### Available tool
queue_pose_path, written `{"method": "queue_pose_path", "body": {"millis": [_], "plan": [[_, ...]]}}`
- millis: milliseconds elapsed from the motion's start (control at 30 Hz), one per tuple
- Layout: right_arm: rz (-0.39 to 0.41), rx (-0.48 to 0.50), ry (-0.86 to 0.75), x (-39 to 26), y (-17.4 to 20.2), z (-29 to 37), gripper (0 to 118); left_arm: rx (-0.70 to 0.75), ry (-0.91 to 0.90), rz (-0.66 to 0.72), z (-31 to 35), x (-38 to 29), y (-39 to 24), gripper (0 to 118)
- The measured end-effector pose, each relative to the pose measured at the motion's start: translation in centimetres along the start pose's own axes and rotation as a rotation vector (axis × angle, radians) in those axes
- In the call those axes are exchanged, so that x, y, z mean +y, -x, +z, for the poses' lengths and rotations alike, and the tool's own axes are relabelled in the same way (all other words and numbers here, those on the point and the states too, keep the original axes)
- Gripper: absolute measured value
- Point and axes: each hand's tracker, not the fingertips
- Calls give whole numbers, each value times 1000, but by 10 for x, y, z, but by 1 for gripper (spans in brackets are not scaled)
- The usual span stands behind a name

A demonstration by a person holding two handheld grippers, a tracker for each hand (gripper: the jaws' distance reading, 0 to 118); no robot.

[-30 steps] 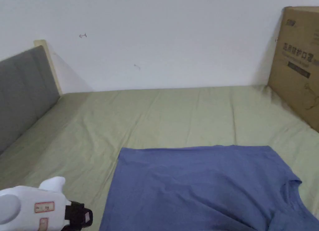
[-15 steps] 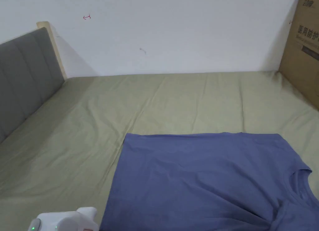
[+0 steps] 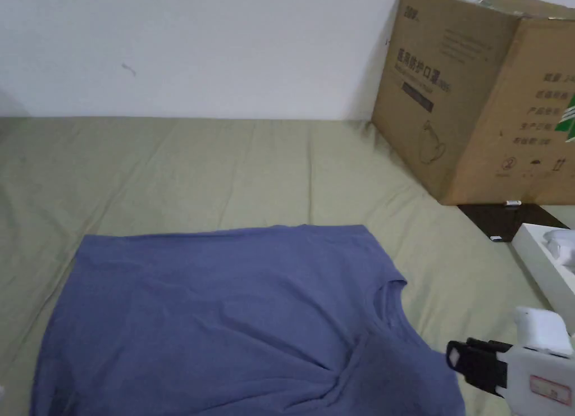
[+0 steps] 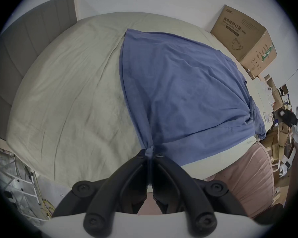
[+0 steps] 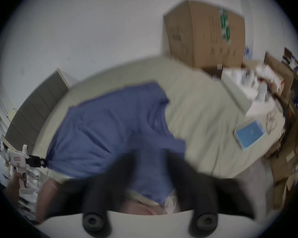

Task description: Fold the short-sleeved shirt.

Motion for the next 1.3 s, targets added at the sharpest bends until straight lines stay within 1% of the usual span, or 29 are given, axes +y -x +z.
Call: {"method": "queue_pose_path", "body": {"millis": [33, 67, 100, 133, 167, 233, 267, 300, 333, 367, 400, 433, 467, 500, 533, 567, 633, 667, 700, 733, 767, 833, 900, 967, 1033, 1067, 1133, 1233, 1300], "plan": [[-18, 10, 94, 0, -9, -17, 102, 2, 0, -3, 4, 0, -5, 2], [-31, 21, 234, -6, -16, -38, 118, 1, 2, -4, 4, 0, -6, 2], [-51, 21, 316, -15, -23, -54, 118, 1, 3, -5, 3, -1, -7, 2], [-77, -15, 314, -24, -32, -68, 118, 2, 9, -10, 1, -2, -8, 2], [-122, -50, 390, -34, -42, -83, 118, 13, 17, -16, 0, -2, -9, 2], [-179, -100, 509, -50, -61, -107, 117, 43, 21, -19, 0, -4, -11, 2], [-179, -85, 486, -53, -65, -111, 117, 45, 23, -18, 0, -5, -11, 2], [-153, -83, 462, -53, -63, -107, 114, 50, 25, -14, 1, -4, -9, 2], [-68, -84, 456, -52, -55, -101, 105, 56, 27, -8, 1, -5, -9, 2], [21, -103, 460, -49, -40, -96, 86, 64, 29, 1, 1, -6, -7, 2], [98, -83, 462, -51, -32, -92, 51, 63, 34, 12, 2, -6, -5, 2], [146, -62, 452, -54, -27, -88, 29, 60, 35, 20, 2, -5, -3, 2], [173, -45, 453, -60, -25, -84, 19, 51, 35, 31, 3, -6, -1, 2], [156, -9, 447, -56, -12, -83, 14, 41, 33, 41, 3, -7, -1, 2], [175, -60, 434, -58, -10, -83, 7, 34, 34, 45, 2, -8, -1, 2], [174, -62, 421, -59, -13, -82, 6, 28, 33, 48, 3, -7, 1, 2], [83, 54, 383, -56, -12, -72, 6, 12, 28, 56, 5, -11, 3, 2], [35, 54, 369, -56, -17, -67, 6, -3, 20, 66, 8, -13, 4, 2], [23, 28, 326, -56, -23, -64, 6, -17, 2, 84, 11, -12, 7, 2], [-11, 38, 296, -56, -28, -59, 6, -32, -10, 109, 15, -13, 9, 2], [-56, 78, 275, -54, -29, -50, 5, -58, -22, 144, 18, -13, 12, 2], [-117, 88, 221, -51, -33, -39, 5, -89, -49, 199, 23, -11, 19, 2], [-162, 125, 149, -46, -22, -21, 5, -135, -101, 241, 32, -7, 22, 2], [-166, 163, 75, -35, -14, -11, 5, -191, -167, 279, 41, 3, 24, 2], [-164, 205, -4, -18, -1, -1, 5, -291, -236, 352, 47, 14, 29, 2], [-176, 219, -36, -7, 4, -2, 5, -346, -271, 403, 47, 22, 33, 2], [-222, 220, -60, 16, 9, -11, 5, -382, -322, 490, 43, 41, 38, 2], [-330, 196, -42, 58, 5, -41, 5, -331, -337, 554, 25, 79, 48, 2], [-373, 186, -59, 85, -5, -73, 5, -229, -278, 551, 3, 107, 54, 2]]}}
